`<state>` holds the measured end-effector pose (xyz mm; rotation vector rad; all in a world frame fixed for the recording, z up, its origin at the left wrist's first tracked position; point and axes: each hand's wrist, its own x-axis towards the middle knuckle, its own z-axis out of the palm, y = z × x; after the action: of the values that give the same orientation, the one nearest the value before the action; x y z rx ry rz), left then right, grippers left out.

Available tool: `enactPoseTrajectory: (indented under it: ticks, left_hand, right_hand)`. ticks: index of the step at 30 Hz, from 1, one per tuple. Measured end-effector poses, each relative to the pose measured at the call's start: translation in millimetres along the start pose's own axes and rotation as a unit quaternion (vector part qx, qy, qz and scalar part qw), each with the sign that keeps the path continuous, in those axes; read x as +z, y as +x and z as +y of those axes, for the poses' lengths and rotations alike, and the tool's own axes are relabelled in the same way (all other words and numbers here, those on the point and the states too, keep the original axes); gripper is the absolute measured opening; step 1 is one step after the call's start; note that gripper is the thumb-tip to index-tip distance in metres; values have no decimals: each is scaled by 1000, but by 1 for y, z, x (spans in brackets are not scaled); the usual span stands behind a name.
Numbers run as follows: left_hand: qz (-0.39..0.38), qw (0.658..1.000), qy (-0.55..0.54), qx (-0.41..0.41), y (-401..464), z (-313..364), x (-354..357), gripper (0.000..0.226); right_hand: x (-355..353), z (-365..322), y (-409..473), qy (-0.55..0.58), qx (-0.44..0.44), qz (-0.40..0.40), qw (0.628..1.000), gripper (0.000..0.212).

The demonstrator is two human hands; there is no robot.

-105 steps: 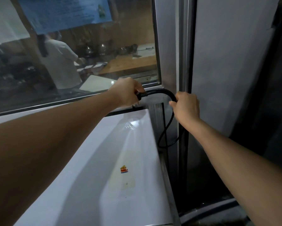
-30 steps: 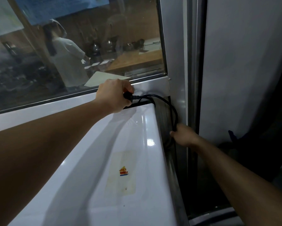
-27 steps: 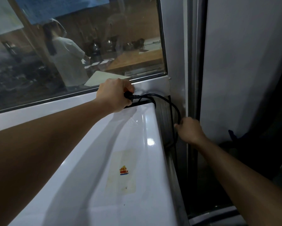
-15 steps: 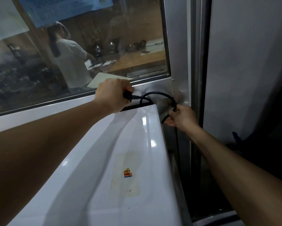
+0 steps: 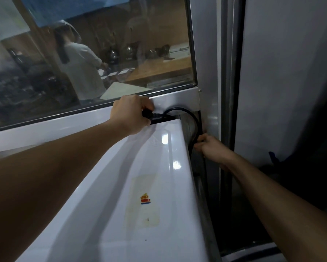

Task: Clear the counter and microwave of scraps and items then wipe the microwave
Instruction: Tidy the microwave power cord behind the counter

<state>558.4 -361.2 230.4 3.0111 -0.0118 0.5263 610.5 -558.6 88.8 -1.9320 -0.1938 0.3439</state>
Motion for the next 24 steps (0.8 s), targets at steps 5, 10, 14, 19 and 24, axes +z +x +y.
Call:
enactPoseTrajectory:
  ticks: [5,10,14,19,24]
  left_hand:
    - [17,1000,1,8,-1,-3,3,29]
    - [43,999,25,18,-3,-6,5,32]
    - [59,997,45,23,-4,-8,7,32]
    - [60,996,67,25,-7,-11,15,24]
    - [58,996,56,26,-9,-12,13,25]
  right_hand:
    - [-4,-3,-7,-30,2,-4,1000,40]
    - [-7,-8,-7,-54,22,-5,998,33]
    - [-8,-7,-4,-57,20,-10,998,42]
    - [-5,-4,-2,-37,25,-7,999,50]
    - [-7,-2,-5,-42,30,-5,999,50]
